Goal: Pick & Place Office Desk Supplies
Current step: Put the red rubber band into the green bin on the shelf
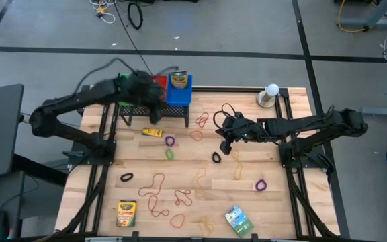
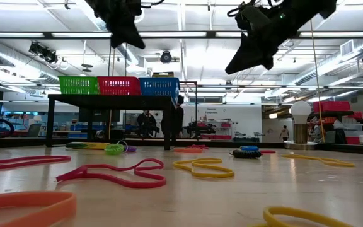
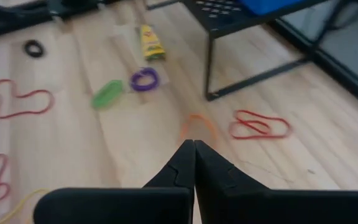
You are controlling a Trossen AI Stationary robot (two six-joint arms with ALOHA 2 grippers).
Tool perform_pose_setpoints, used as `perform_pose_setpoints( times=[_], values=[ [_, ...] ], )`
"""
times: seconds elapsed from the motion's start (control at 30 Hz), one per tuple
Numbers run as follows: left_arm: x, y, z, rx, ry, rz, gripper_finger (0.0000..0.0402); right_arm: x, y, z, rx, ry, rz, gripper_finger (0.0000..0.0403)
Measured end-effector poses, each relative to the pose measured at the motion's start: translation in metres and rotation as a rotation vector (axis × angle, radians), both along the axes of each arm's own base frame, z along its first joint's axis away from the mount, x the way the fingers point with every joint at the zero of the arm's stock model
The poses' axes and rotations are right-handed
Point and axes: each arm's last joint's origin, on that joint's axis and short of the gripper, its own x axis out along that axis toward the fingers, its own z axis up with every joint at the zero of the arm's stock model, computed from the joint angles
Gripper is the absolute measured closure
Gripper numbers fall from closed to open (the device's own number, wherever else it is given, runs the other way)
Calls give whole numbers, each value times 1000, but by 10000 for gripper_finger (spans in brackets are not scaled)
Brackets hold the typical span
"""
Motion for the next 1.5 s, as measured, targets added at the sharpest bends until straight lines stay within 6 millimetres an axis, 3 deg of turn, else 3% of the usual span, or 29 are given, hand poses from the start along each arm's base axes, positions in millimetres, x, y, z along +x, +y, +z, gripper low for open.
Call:
perform_pose_setpoints(
  times=[0.17,0.33,0.43,0.73,1.0,1.2,1.5],
  values=[
    [25,-37,-38,15,-171,-130,397,-4,2,-28,44,-98,89,400],
    [31,-64,-76,-55,-266,-116,395,-13,6,-43,59,-144,117,401],
    [26,-75,-95,-136,-197,-37,388,-18,7,-39,57,-155,122,399],
    [15,-126,-120,-162,-11,52,390,-35,0,-31,-7,-86,138,394],
    [4,-167,-158,-263,250,103,330,-44,-7,-31,-23,-26,127,394],
    [-3,-184,-183,-320,399,208,290,-48,-6,-35,-20,28,131,395],
    [0,-192,-206,-321,486,257,287,-49,-6,-35,-57,53,162,394]
  ],
)
